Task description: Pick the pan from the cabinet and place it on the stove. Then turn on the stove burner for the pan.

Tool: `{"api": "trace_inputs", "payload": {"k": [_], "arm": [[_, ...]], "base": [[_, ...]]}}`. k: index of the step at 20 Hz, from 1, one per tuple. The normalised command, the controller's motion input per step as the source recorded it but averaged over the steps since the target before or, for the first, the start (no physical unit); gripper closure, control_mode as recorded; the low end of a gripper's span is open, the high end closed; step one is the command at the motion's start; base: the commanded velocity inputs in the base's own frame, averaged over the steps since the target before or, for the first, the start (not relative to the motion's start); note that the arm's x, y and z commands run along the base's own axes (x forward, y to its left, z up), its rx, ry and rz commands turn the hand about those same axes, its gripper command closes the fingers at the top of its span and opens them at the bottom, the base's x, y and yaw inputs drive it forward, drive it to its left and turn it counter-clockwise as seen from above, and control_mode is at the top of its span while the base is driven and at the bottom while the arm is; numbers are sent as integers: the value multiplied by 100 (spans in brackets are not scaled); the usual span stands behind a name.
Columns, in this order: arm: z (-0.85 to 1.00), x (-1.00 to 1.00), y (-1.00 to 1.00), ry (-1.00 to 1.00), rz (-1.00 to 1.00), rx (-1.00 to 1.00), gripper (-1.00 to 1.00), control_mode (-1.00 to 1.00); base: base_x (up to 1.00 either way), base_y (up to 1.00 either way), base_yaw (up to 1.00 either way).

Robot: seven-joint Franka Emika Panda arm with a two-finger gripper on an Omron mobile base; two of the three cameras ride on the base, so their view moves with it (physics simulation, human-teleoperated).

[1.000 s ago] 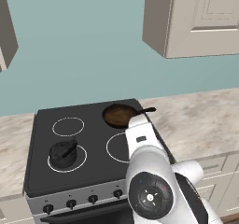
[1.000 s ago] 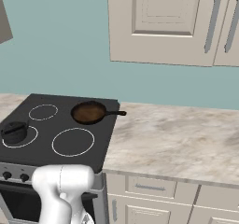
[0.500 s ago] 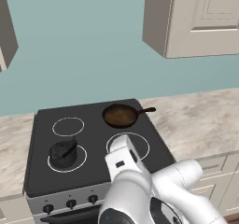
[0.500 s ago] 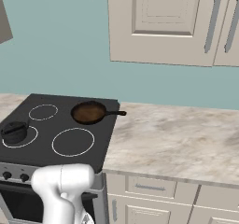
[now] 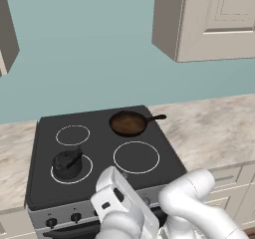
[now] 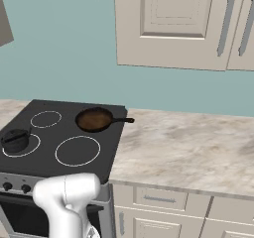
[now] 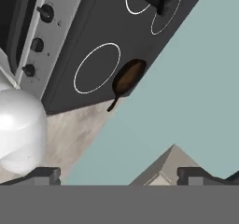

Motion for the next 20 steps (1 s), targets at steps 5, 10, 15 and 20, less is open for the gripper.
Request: {"api": "trace_inputs", "payload": {"k": [5, 10, 15, 20], "arm": [[-29, -1, 14, 0, 3, -15, -100, -100], [-45, 0, 0, 0, 0, -11, -100, -100], [-57, 0, 7, 0, 0, -15, -100, -100], [-62, 1, 15, 0, 0, -17, -100, -100]], "base": [[0, 0, 0], [0, 0, 0], [0, 0, 0], [0, 0, 0]]}}
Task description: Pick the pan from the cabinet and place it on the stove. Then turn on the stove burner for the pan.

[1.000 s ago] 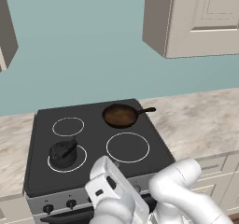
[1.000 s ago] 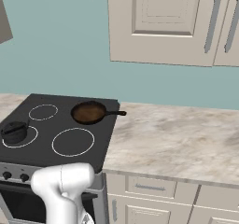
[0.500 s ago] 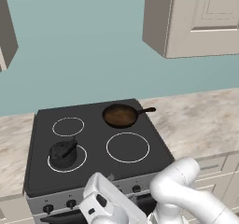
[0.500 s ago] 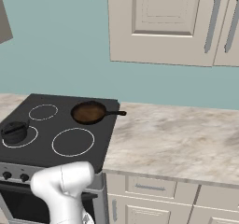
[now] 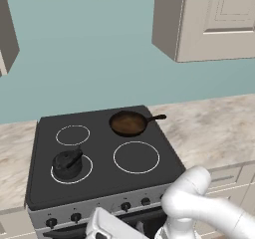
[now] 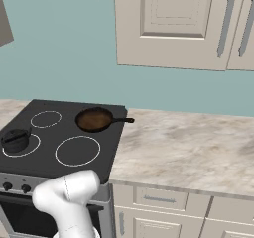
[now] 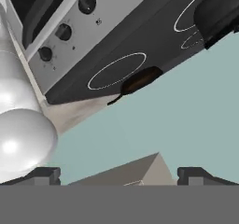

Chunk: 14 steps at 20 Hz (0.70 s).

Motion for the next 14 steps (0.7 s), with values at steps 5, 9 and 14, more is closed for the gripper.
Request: {"api": "trace_inputs", "payload": {"k": [5, 9, 14], "arm": [[-54, 10, 17, 0, 0, -18, -100, -100], [-39, 27, 18, 0, 0, -14, -100, -100], [-37, 37, 25, 0, 0, -13, -100, -100]], "base": [[0, 0, 0], [0, 0, 0], [0, 0, 0]]}}
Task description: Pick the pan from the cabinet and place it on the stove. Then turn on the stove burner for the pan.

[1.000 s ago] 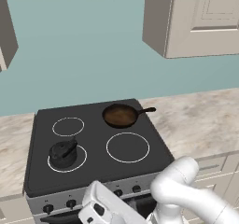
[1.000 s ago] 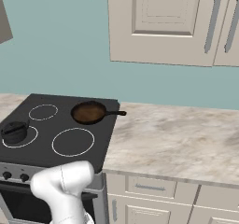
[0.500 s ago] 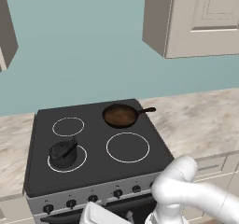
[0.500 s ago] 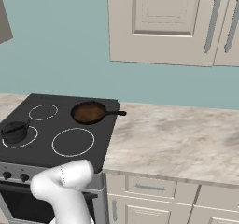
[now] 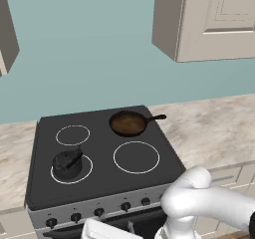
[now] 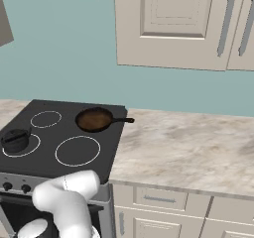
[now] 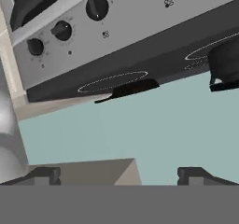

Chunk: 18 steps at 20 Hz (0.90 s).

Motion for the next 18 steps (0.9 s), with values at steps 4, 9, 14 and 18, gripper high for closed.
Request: {"api": "trace_inputs", "payload": {"k": [4, 9, 14, 18], "arm": [[-48, 41, 21, 0, 0, -15, -100, -100], [-53, 31, 4, 0, 1, -12, -100, -100], [-42, 27, 0, 0, 8, -3, -100, -100], [-30, 30, 0, 0, 12, 0, -100, -100]], "base": [[0, 0, 0], [0, 0, 0], [0, 0, 0], [0, 0, 0]]}}
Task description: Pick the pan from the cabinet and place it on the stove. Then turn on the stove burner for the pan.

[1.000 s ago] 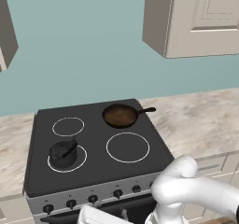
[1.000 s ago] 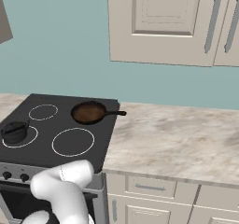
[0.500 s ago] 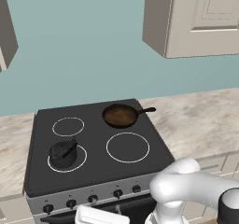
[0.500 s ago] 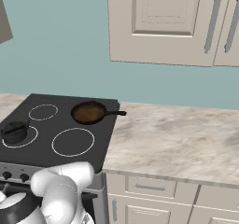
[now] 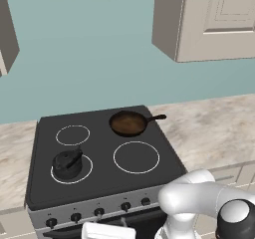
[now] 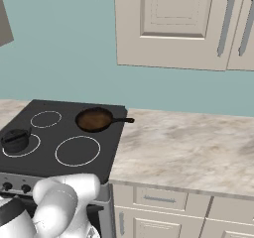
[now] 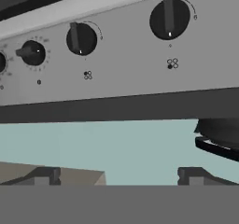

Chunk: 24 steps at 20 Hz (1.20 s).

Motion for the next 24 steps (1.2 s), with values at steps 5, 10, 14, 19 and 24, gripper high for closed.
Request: {"api": "trace_inputs", "payload": {"k": [5, 10, 14, 19, 24], "arm": [[-23, 28, 0, 0, 16, 0, -100, -100], [-24, 14, 0, 0, 18, 0, -100, -100], [-10, 4, 0, 0, 15, 0, -100, -100], [-8, 7, 0, 0, 9, 3, -100, -100], [-2, 8, 0, 2, 5, 7, -100, -100]], "base": [[0, 0, 0], [0, 0, 0], [0, 0, 0], [0, 0, 0], [0, 0, 0]]}}
